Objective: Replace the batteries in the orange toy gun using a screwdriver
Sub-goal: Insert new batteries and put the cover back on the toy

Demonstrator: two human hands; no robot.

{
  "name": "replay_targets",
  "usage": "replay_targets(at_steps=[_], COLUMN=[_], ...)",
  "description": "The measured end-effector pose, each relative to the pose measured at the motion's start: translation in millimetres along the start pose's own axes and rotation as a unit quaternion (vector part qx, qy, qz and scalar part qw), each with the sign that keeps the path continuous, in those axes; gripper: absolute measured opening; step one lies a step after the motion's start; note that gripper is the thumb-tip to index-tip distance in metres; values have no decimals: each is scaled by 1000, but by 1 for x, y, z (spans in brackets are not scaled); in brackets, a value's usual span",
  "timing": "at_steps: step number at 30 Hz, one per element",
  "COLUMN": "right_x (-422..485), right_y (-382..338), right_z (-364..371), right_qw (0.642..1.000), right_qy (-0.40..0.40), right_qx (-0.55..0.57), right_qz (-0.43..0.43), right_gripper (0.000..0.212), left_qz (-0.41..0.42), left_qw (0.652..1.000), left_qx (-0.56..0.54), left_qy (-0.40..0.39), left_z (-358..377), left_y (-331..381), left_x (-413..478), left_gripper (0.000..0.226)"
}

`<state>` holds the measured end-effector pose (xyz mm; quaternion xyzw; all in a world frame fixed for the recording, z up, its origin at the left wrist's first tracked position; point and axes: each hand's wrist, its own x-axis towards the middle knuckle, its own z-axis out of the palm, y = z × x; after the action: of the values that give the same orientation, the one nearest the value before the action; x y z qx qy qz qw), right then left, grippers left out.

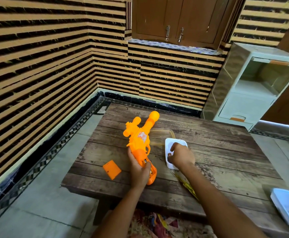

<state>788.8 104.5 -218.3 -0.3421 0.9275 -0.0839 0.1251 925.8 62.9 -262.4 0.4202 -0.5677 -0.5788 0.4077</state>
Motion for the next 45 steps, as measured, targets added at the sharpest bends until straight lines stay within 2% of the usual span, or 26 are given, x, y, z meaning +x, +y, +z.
replay_targets(at_steps=[2,4,7,10,12,13,15,17,19,23,25,27,32,35,39,42,45], right_x=[1,0,-7,-24,-39,-44,-50,-53,-58,-65,-64,-63,-65,-64,-65,-67,-68], right_y=[3,4,1,-8,-16,-20,-26,-32,-37,-44,-44,-43,-42,-41,-39,-38,-38], right_z=[0,-2,-10,-16,-13,-8,4,11,13,15,15,15,11,12,18,21,23], right_qw=[997,981,919,846,828,830,870,909,914,928,936,944,942,935,924,922,922], right_qy=[11,56,93,0,-75,-95,-80,-21,9,-4,-3,6,13,12,16,10,20], right_qx=[81,185,382,534,555,547,477,396,376,318,287,252,252,284,331,341,342], right_qz=[17,23,23,4,-33,-51,-95,-129,-155,-194,-203,-212,-223,-209,-191,-183,-182], right_gripper=[33,32,22,13,12,14,18,28,30,32,26,18,17,14,12,15,14], left_qz=[-5,-16,-15,-13,-26,-28,-20,-19,-27,-23,-19,-12,3,22,36,45,41], left_qw=[1000,1000,999,995,990,988,986,985,985,986,985,985,986,987,986,987,986], left_qx=[2,-2,-21,-97,-135,-148,-160,-159,-160,-156,-159,-159,-153,-147,-144,-140,-144], left_qy=[-11,-17,-20,17,37,42,53,57,60,61,68,71,66,65,73,72,72], left_z=[0,-1,-1,-1,-1,-2,-3,-3,-3,-1,-1,-1,-1,-1,0,0,1], left_y=[0,0,0,3,5,4,2,-1,-4,-4,-4,-5,-5,-7,-6,-6,-6], left_x=[1,2,3,3,5,6,9,10,12,14,14,14,11,11,10,10,10], left_gripper=[85,87,83,72,54,46,44,65,70,59,46,42,61,60,44,59,63])
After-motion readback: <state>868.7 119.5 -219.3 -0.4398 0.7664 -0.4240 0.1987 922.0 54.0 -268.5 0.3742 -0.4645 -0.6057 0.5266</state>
